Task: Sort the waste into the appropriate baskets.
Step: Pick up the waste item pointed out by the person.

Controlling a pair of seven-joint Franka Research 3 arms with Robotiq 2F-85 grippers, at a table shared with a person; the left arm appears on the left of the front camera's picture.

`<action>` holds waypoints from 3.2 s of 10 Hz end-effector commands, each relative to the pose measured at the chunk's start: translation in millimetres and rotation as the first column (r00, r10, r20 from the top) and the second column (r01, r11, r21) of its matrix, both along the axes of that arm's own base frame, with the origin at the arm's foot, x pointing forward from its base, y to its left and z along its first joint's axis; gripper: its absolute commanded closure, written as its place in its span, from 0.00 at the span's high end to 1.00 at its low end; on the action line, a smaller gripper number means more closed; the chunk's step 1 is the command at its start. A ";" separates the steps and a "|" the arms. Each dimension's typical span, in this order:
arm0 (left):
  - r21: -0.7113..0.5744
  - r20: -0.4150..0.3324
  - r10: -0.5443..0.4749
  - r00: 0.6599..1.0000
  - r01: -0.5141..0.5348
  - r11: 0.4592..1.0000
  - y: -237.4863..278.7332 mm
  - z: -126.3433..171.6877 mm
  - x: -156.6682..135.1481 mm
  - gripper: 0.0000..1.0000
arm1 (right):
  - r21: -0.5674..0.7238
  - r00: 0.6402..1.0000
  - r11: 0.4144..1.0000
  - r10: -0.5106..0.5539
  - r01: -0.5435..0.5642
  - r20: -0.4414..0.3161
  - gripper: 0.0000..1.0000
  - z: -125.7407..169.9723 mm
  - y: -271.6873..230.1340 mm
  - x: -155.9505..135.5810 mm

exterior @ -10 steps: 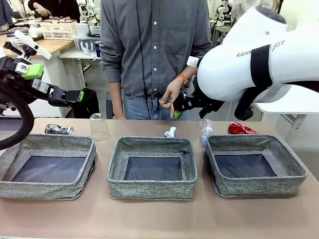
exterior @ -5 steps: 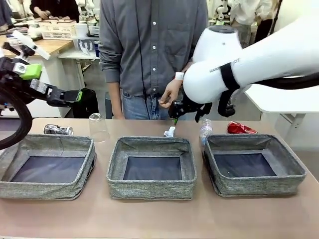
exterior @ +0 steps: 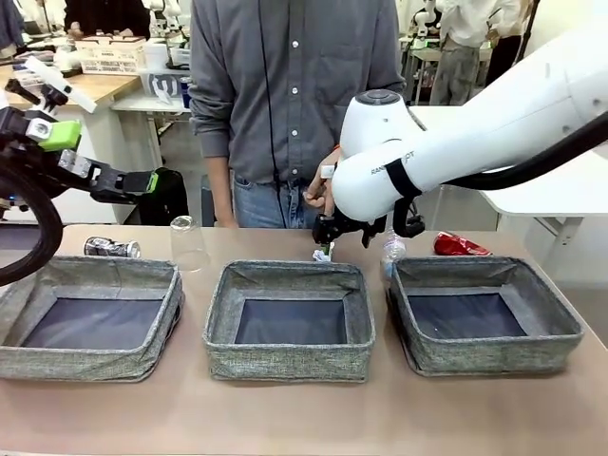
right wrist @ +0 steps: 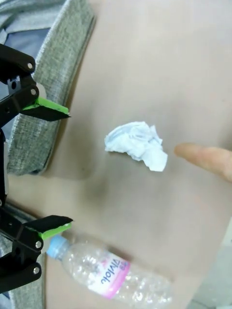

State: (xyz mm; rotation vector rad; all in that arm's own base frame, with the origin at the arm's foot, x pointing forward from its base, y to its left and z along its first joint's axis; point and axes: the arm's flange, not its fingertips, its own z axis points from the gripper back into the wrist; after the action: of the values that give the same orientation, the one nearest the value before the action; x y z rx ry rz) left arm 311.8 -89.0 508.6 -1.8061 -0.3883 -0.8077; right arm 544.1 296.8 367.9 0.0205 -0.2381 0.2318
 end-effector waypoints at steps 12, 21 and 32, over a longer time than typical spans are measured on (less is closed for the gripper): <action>-0.027 0.018 0.001 1.000 -0.001 1.000 -1.6 3.0 -1.4 1.00 | 0.135 0.983 0.990 0.024 -0.049 0.181 1.00 -10.4 4.2 19.0; -0.027 0.018 0.001 1.000 -0.001 1.000 -1.6 3.0 -1.4 1.00 | 0.119 0.981 0.993 -0.001 -0.022 0.195 1.00 -43.8 23.3 22.9; -0.027 0.018 0.001 1.000 -0.001 1.000 -1.6 3.0 -1.4 1.00 | 0.055 0.964 0.990 -0.139 0.130 0.228 1.00 -60.4 53.3 21.8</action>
State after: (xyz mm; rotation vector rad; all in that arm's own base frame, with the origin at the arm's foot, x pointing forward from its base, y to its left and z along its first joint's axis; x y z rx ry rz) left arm 311.7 -89.0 508.6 -1.8067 -0.3880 -0.8083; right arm 564.2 338.7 310.0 0.0736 -0.4530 0.1451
